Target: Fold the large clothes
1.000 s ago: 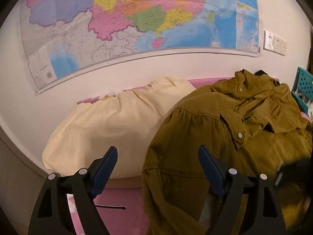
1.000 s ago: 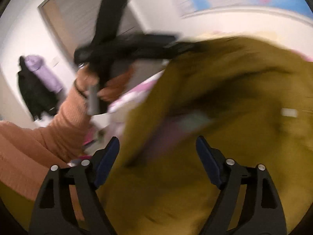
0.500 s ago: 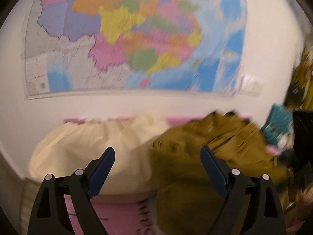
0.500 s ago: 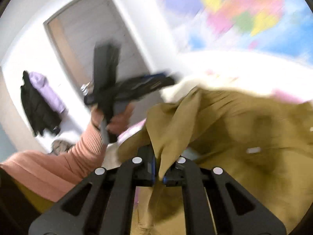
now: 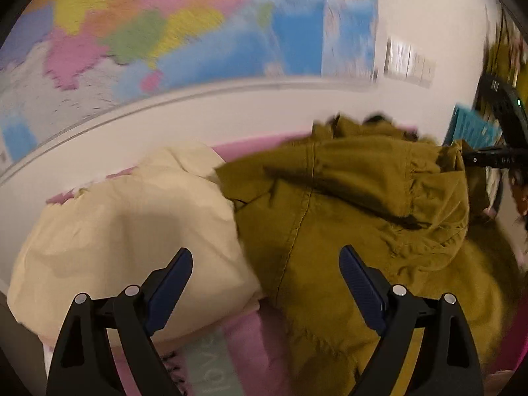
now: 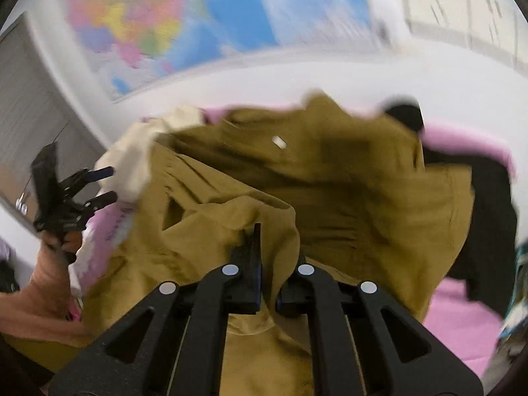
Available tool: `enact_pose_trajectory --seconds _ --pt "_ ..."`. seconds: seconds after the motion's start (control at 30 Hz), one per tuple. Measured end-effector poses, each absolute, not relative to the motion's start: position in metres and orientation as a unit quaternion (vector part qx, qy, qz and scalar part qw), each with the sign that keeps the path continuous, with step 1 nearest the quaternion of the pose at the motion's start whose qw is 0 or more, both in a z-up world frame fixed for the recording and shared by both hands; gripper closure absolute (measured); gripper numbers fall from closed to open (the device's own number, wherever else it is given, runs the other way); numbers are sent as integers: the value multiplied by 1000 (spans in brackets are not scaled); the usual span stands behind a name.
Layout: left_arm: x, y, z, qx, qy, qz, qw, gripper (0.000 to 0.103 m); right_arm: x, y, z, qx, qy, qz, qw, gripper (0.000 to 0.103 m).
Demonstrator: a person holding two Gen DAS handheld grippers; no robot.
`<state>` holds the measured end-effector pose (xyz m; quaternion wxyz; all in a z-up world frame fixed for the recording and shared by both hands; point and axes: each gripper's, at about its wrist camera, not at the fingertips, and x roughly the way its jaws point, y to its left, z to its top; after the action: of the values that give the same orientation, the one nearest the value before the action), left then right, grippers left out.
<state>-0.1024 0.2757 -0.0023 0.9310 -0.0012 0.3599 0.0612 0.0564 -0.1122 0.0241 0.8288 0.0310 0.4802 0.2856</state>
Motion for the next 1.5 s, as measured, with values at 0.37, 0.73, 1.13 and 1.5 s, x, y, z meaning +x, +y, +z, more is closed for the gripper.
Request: enact_pose_trajectory --seconds 0.37,0.73,1.13,1.5 --pt "-9 278 -18 -2 398 98 912 18 37 -178 9 49 430 257 864 22" --pt "17 291 -42 22 419 201 885 29 -4 -171 -32 -63 466 261 843 60" --pt "-10 250 -17 49 374 156 913 25 78 -257 -3 151 485 222 832 92" --pt "3 252 -54 51 401 171 899 21 66 -253 -17 165 453 256 838 94"
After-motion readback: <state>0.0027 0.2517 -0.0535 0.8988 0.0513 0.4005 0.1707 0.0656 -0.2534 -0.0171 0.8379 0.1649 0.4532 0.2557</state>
